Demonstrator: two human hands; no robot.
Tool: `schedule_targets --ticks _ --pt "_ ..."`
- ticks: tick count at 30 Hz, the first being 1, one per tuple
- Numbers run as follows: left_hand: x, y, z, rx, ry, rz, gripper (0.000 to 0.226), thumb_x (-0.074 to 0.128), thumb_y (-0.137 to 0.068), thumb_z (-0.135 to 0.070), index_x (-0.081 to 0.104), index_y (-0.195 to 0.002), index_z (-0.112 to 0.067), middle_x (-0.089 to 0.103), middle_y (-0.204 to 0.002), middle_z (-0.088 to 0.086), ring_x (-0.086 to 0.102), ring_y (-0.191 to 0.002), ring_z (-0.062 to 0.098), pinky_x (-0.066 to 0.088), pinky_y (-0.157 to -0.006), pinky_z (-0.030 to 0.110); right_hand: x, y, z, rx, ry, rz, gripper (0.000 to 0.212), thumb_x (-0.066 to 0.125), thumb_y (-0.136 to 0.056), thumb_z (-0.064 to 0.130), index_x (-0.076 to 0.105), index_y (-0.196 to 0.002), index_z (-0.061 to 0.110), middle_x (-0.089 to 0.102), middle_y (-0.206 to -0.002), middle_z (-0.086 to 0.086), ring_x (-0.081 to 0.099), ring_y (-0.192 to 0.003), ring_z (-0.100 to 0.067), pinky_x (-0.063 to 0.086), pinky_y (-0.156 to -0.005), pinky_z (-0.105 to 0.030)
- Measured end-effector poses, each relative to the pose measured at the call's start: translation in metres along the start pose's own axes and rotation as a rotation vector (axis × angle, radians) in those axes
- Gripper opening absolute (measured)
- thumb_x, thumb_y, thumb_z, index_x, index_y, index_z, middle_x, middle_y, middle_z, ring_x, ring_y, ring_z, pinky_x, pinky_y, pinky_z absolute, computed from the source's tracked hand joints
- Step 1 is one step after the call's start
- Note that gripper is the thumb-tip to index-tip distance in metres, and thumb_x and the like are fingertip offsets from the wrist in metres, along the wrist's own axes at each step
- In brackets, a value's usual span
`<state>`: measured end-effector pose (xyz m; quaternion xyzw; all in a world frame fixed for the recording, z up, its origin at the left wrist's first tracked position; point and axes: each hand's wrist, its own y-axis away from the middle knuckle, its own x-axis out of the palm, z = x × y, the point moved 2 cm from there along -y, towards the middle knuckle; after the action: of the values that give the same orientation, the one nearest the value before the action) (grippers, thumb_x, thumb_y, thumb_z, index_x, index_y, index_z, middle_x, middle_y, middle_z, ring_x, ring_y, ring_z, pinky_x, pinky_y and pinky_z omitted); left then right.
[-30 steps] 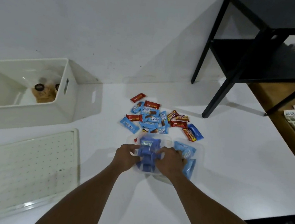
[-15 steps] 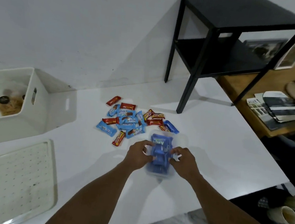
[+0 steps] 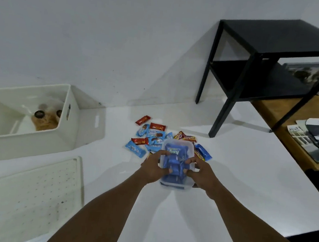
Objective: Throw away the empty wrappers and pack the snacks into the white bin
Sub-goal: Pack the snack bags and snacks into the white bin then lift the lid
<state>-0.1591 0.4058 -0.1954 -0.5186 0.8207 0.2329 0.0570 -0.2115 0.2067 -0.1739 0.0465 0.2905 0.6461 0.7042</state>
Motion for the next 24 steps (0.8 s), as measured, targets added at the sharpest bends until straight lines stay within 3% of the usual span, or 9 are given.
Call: schedule_targets --ticks 5,8,11,13,17,21,24 --pt "-0.106 -0.002 -0.037 0.085 0.055 -0.133 0.059 0.086 -0.074 -0.020 0.060 -0.126 -0.027 0.067 -0.119 0.001 0.065 -0.099 0.020 0.057 -0.086 0.036 0.035 -0.025 0.107 -0.207 0.048 0.025 0.018 0.071 -0.086 0.014 0.064 -0.093 0.030 0.062 -0.102 -0.005 0.059 -0.081 -0.022 0.059 -0.059 -0.035" --pt "-0.191 0.007 -0.061 0.143 0.025 -0.228 0.058 0.086 -0.073 -0.025 0.060 -0.124 -0.033 0.069 -0.110 0.000 0.065 -0.092 0.017 0.057 -0.079 0.035 0.072 -0.036 0.189 -0.382 0.092 0.032 0.017 0.073 -0.084 0.011 0.065 -0.094 0.023 0.068 -0.097 -0.002 0.059 -0.078 -0.023 0.053 -0.064 -0.035" --pt "-0.284 0.034 -0.072 0.178 0.015 -0.324 0.057 0.086 -0.074 -0.022 0.060 -0.125 -0.030 0.066 -0.096 -0.003 0.062 -0.079 0.015 0.053 -0.067 0.028 0.131 -0.042 0.266 -0.494 0.121 0.080 0.017 0.073 -0.085 0.015 0.065 -0.097 0.023 0.067 -0.102 -0.011 0.060 -0.079 -0.026 0.056 -0.058 -0.039" --pt "-0.347 0.056 -0.072 0.192 0.004 -0.390 0.057 0.086 -0.074 -0.022 0.061 -0.124 -0.030 0.066 -0.098 -0.001 0.063 -0.082 0.017 0.057 -0.072 0.033 0.181 -0.043 0.313 -0.527 0.116 0.137 0.017 0.074 -0.084 0.019 0.065 -0.095 0.029 0.065 -0.104 -0.012 0.063 -0.085 -0.030 0.060 -0.059 -0.041" --pt "-0.462 0.100 -0.045 0.171 0.013 -0.516 0.059 0.086 -0.074 -0.021 0.060 -0.124 -0.034 0.065 -0.113 0.005 0.066 -0.101 0.025 0.061 -0.083 0.042 0.291 -0.042 0.390 -0.645 0.109 0.215 0.021 0.076 -0.078 0.025 0.064 -0.092 0.034 0.065 -0.104 -0.001 0.062 -0.102 -0.032 0.059 -0.080 -0.053" --pt "-0.541 0.138 0.008 0.095 0.031 -0.609 0.059 0.084 -0.076 -0.015 0.058 -0.126 -0.030 0.064 -0.106 0.004 0.065 -0.092 0.018 0.061 -0.069 0.028 0.401 -0.039 0.423 -0.679 0.124 0.282 0.022 0.076 -0.078 0.021 0.063 -0.094 0.029 0.066 -0.104 0.007 0.061 -0.099 -0.027 0.054 -0.086 -0.047" --pt "-0.583 0.150 0.064 0.001 0.009 -0.630 0.057 0.085 -0.075 -0.016 0.058 -0.123 -0.032 0.063 -0.114 0.007 0.065 -0.100 0.027 0.062 -0.080 0.041 0.473 -0.047 0.418 -0.639 0.140 0.322 0.022 0.075 -0.080 0.019 0.063 -0.097 0.026 0.065 -0.106 0.003 0.059 -0.088 -0.016 0.053 -0.078 -0.035"
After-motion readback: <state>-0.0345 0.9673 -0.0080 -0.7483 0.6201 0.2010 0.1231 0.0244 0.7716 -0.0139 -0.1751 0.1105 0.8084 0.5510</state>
